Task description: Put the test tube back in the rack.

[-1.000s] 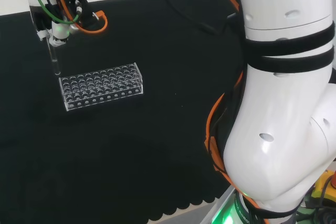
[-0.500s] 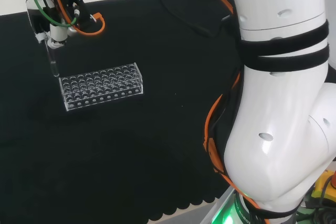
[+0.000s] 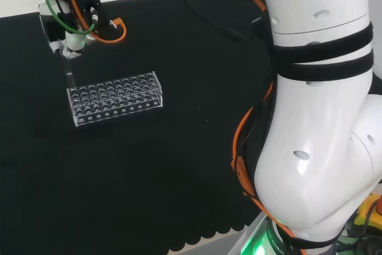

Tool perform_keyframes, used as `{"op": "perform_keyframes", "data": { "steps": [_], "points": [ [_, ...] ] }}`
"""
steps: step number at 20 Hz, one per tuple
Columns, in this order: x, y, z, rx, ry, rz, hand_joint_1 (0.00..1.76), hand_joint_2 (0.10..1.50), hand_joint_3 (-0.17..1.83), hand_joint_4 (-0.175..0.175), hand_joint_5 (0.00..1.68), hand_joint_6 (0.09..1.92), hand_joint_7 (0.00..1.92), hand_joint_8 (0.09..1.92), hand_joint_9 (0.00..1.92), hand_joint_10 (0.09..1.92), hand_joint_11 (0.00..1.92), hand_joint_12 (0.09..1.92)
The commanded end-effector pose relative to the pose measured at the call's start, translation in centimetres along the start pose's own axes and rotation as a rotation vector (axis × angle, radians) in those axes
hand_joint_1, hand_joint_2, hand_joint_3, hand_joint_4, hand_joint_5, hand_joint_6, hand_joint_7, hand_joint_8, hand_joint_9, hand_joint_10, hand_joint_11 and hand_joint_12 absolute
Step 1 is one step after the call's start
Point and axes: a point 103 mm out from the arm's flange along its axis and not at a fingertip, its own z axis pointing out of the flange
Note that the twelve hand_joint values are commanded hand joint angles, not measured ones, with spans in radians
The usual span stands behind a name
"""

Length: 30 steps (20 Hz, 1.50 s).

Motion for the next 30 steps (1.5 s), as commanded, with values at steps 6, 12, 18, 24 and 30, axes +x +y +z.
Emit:
{"op": "perform_keyframes", "data": {
  "steps": [6, 12, 18, 24, 30],
  "points": [
    [0.0, 0.1, 0.2, -0.001, 0.011, -0.001, 1.45, 0.45, 0.89, -0.175, 1.4, 0.51, 1.52, 0.54, 1.4, 0.42, 0.98, 1.18],
    [0.1, 0.4, 1.0, 0.009, 0.006, -0.002, 1.45, 0.45, 0.89, -0.175, 1.4, 0.51, 1.52, 0.54, 1.4, 0.42, 0.98, 1.18],
    [-0.1, 0.8, 1.6, 0.017, 0.008, 0.0, 1.45, 0.45, 0.89, -0.175, 1.4, 0.51, 1.52, 0.54, 1.4, 0.42, 0.98, 1.18],
    [0.0, 1.4, 1.8, 0.016, 0.005, -0.009, 1.45, 0.45, 0.89, -0.175, 1.39, 0.51, 1.52, 0.54, 1.4, 0.42, 0.98, 1.18],
    [0.1, 1.5, 2.0, 0.027, -0.001, -0.006, 1.45, 0.45, 0.89, -0.175, 1.39, 0.52, 1.52, 0.54, 1.4, 0.42, 0.98, 1.18]
  ]
}}
